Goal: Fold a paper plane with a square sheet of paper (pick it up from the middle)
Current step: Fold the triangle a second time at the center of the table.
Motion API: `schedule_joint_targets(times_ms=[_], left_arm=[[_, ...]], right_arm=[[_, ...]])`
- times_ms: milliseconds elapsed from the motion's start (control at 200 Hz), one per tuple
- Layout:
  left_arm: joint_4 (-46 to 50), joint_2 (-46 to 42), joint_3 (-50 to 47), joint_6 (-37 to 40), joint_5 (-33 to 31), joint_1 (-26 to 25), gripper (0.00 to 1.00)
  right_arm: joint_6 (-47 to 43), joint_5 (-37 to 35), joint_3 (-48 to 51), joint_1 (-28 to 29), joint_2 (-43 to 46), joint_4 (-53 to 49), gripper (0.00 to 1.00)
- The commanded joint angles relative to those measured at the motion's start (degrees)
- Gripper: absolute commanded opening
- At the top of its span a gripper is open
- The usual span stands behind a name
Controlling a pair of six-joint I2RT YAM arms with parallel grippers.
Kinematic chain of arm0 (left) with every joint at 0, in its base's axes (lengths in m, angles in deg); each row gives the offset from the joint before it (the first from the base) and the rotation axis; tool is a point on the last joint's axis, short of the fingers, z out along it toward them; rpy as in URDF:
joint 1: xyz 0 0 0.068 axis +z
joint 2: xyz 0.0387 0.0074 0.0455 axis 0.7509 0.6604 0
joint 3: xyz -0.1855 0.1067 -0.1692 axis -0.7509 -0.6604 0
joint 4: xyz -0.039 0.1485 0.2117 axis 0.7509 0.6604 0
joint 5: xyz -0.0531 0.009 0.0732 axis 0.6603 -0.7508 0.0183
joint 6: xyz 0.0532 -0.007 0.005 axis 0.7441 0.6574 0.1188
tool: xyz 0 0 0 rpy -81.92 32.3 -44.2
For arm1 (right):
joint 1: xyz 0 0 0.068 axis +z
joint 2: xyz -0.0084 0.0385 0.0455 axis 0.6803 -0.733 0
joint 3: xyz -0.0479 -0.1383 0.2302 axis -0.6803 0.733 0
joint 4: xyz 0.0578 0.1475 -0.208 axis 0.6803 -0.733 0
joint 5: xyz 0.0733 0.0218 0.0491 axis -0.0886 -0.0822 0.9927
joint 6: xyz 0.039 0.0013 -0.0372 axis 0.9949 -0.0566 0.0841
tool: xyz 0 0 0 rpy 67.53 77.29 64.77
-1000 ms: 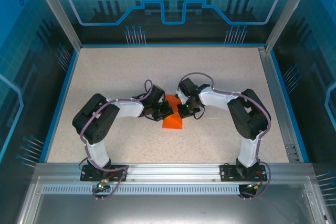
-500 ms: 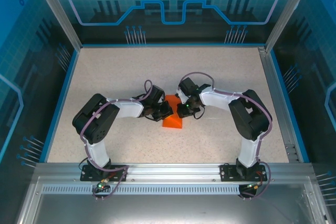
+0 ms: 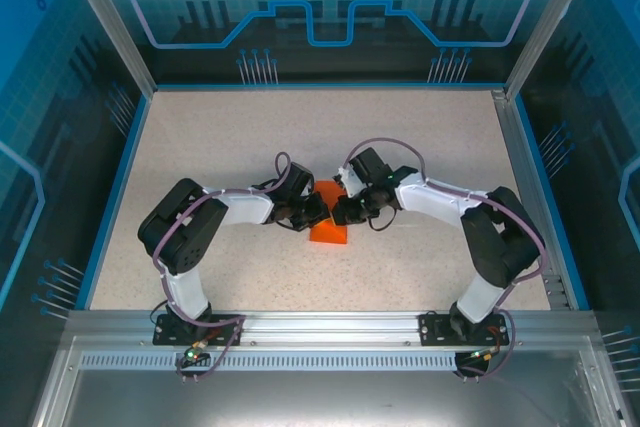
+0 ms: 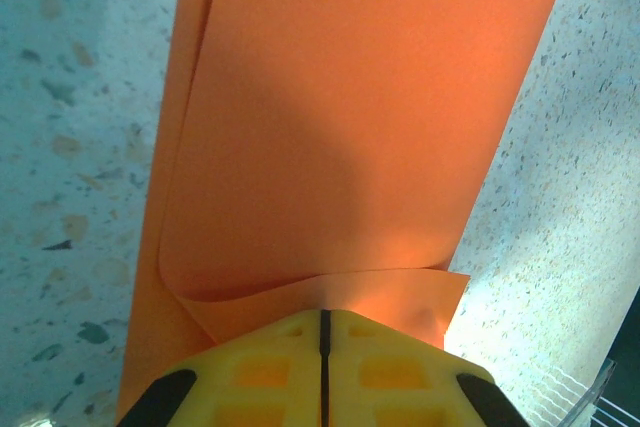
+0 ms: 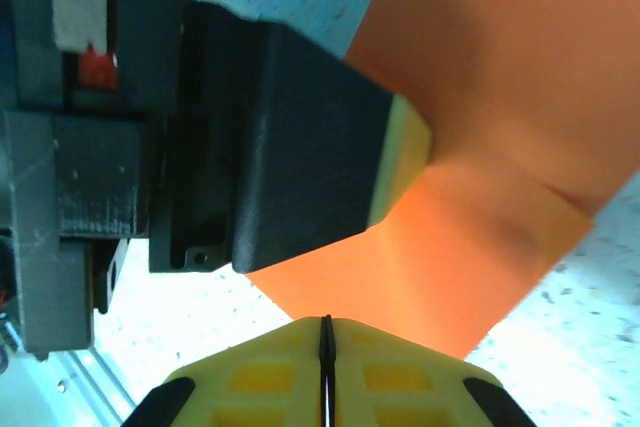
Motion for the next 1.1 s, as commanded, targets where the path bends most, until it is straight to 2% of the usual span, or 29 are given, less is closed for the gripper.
schedule_joint_targets(times_ms=[0,220,555,795,1095], left_arm=[[3.1,1.4,-1.6,1.0,-1.4,0.2,0.08],[3.0,1.4,-1.7,1.0,-1.3,0.3,0.08],[3.2,1.5,-1.4,1.3,-1.3,0.2,0.08],[3.0,1.7,-1.9,1.2,-1.4,0.2,0.08],[3.3,1.7,-1.7,1.4,-1.6,0.3,0.08]], right_arm=[[2.9,4.6,1.1,0.5,-2.4,2.3,0.08],[4.4,7.1,0.9,0.6,-6.7,3.5,0.08],[3.5,2.5,0.6,0.4,-9.5,-0.1,0.08],[3.2,1.7,3.0,-0.3,-11.6,0.2,0.08],[4.0,3.1,4.8,-0.6,-8.3,1.0,0.09]])
